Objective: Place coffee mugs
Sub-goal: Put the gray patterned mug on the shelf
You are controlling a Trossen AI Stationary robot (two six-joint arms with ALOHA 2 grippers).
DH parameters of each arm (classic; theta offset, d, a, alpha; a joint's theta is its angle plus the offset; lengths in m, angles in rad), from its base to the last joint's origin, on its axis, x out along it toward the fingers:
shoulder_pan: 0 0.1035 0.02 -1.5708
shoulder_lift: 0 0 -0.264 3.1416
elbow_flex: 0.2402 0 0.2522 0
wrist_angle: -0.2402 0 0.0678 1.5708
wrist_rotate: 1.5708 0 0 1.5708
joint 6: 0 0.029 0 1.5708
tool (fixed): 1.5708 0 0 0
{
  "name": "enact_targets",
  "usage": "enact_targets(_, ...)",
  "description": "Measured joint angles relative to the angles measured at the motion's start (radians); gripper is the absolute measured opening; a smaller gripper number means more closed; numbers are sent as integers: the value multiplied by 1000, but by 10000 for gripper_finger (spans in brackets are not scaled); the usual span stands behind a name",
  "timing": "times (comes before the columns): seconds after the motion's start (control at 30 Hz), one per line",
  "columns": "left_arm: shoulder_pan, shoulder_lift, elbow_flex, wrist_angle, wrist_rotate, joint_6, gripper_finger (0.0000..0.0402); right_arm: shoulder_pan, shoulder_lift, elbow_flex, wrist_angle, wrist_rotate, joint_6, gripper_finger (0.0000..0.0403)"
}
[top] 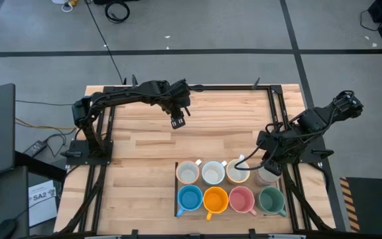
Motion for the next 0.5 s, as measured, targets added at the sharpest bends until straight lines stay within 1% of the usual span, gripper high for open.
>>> enact_targets(0.1, 0, 0, 0, 0, 0, 0, 156, 0, 0, 0, 4, -8, 0, 134)
enact_targets(0.33, 0, 0, 0, 0, 0, 0, 156, 0, 0, -1, 8, -104, 0, 134)
enact_targets(0.4, 0, 0, 0, 0, 0, 0, 156, 0, 0, -1, 11, -100, 0, 133)
enact_targets(0.5, 0, 0, 0, 0, 0, 0, 156, 0, -1, -1, 15, -64, -5, 133)
